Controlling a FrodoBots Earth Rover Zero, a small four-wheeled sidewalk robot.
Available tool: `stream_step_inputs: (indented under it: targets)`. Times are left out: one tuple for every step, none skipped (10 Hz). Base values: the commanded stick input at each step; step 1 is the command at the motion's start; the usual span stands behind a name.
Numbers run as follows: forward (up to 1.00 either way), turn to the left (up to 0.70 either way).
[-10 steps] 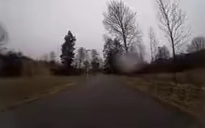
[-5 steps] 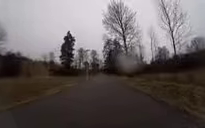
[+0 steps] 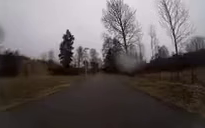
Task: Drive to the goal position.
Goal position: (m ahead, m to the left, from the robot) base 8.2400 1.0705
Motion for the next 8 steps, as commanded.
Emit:
stream_step_inputs:
  targets:
    - [0.7,0.0]
    - [0.7,0.0]
    - [0.7,0.0]
    - [0.7,0.0]
    - [0.7,0.0]
    - [0.7,0.0]
    - [0.7,0.0]
    - [0.7,0.0]
